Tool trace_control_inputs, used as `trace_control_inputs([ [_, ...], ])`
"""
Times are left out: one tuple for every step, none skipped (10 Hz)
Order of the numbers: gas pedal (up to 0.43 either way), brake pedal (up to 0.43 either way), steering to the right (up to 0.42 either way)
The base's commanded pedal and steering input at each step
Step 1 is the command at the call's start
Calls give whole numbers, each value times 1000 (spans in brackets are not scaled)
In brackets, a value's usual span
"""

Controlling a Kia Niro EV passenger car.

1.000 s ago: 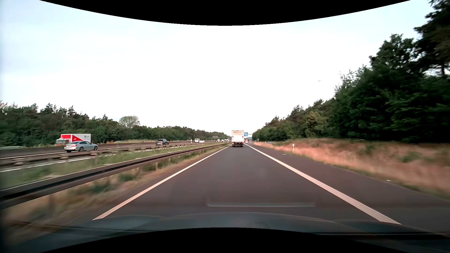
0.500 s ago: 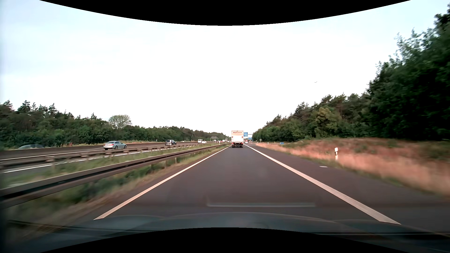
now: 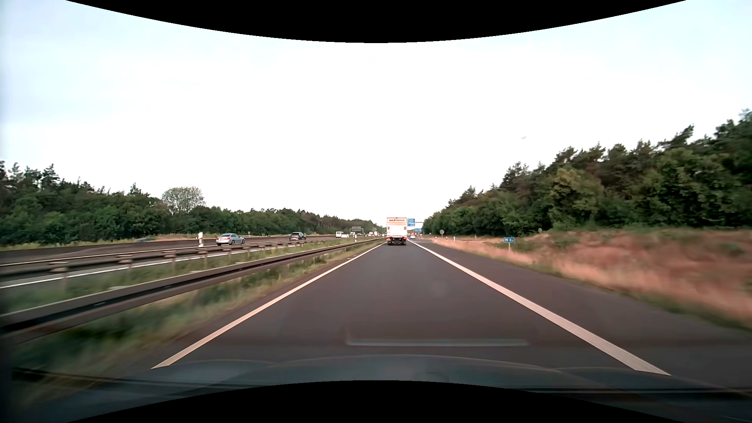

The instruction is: Follow the waypoints while adhering to traffic rules and regulations

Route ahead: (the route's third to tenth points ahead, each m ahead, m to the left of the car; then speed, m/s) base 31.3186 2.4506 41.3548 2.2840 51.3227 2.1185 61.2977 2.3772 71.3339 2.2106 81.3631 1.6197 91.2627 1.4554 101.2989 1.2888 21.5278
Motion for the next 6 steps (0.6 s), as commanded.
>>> trace_control_inputs([
  [110,0,-3],
  [110,0,-3],
  [110,0,-3],
  [110,0,-3],
  [110,0,-3],
  [110,0,-3],
])
